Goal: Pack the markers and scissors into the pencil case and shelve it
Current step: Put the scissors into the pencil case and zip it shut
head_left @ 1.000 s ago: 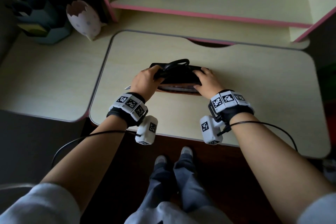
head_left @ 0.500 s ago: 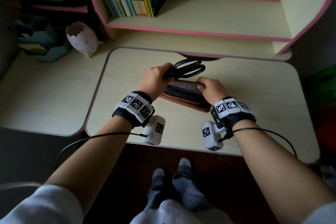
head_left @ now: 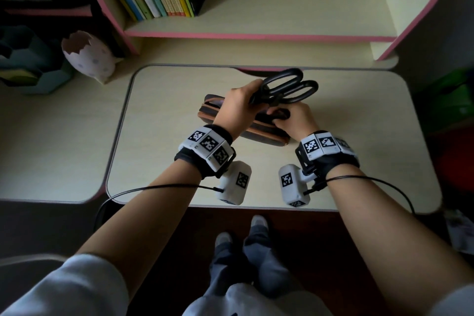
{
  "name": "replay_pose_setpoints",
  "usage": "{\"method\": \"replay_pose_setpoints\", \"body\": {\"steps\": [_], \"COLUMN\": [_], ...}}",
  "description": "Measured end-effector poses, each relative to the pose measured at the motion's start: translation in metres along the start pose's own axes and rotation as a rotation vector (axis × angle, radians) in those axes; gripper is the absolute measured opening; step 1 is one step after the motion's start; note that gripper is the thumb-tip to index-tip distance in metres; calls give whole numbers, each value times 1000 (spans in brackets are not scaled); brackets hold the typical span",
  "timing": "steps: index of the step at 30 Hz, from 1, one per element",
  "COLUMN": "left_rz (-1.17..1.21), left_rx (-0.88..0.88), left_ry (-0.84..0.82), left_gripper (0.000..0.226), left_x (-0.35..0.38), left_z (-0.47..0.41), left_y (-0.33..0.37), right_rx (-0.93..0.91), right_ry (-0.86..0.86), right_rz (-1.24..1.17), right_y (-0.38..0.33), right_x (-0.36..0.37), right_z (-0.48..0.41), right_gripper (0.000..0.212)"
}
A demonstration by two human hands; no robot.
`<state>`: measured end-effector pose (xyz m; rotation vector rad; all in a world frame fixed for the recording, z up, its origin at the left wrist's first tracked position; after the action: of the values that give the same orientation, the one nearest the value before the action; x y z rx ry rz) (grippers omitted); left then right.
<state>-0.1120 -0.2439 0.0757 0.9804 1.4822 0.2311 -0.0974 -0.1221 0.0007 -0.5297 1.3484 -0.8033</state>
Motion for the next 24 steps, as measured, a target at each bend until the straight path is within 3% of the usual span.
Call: {"method": "replay_pose_setpoints", "body": {"steps": [7,13,17,21,24], "left_rz": [116,30,-49,-135,-231], "left_rx": [-24,35,-14,-60,-101], "left_ry": [37,-104,-102,-119,-167], "left_gripper": [31,22,20,31,36], "left_x": [5,25,28,28,32], "left_z": [-7,-14,-7,-4,-3], "left_y": [13,14,-18,-50,-69], "right_rx": [-19,-9,50,43,-2], "right_ry": [-105,-181,-169,-125,-159], "right_rz": [114,271,174,-46,-27], "right_y": [7,9,15,12,9], "right_x": [8,19,16,7,7], "right_z": [-3,-6,-8,-5,-3], "right_gripper": [42,24,25,50,58]}}
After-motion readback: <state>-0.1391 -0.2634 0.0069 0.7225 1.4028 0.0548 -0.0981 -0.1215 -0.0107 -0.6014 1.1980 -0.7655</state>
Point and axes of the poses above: each hand's wrist, its own z-axis away from the middle knuckle, its own x-axis out of the palm, y = z × x, the point moved 10 cm from there along -z, towards the middle knuckle, and after that the axes turned 8 degrees about -z, right-handed, at the moved point
